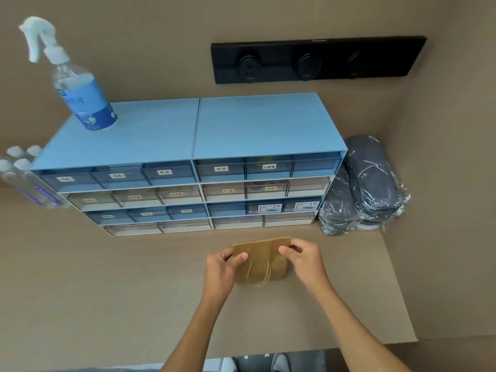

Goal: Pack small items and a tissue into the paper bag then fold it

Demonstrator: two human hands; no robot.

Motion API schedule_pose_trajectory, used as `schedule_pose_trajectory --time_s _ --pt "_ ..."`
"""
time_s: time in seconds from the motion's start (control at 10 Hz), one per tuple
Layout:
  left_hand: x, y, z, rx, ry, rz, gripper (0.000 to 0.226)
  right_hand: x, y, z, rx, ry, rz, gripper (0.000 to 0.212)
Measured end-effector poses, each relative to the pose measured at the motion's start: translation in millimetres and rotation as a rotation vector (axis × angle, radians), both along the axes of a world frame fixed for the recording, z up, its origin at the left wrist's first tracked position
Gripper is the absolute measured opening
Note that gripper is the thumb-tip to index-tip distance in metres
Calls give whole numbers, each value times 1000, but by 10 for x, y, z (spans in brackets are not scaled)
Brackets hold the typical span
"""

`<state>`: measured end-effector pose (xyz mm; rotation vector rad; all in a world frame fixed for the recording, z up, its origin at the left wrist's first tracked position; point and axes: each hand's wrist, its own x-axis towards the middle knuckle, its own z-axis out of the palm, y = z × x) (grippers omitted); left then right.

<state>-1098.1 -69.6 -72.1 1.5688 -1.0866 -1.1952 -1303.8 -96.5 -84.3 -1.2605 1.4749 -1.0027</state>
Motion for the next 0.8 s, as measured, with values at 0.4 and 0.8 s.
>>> schedule_pose_trajectory --time_s 0.4,0.8 --pt "52 -74 -175 22 -58 -45 32 12 49 -83 0 -4 3 23" --pt "148 -56 105 -47 -106 -107 67 -20 52 300 -112 -15 4 54"
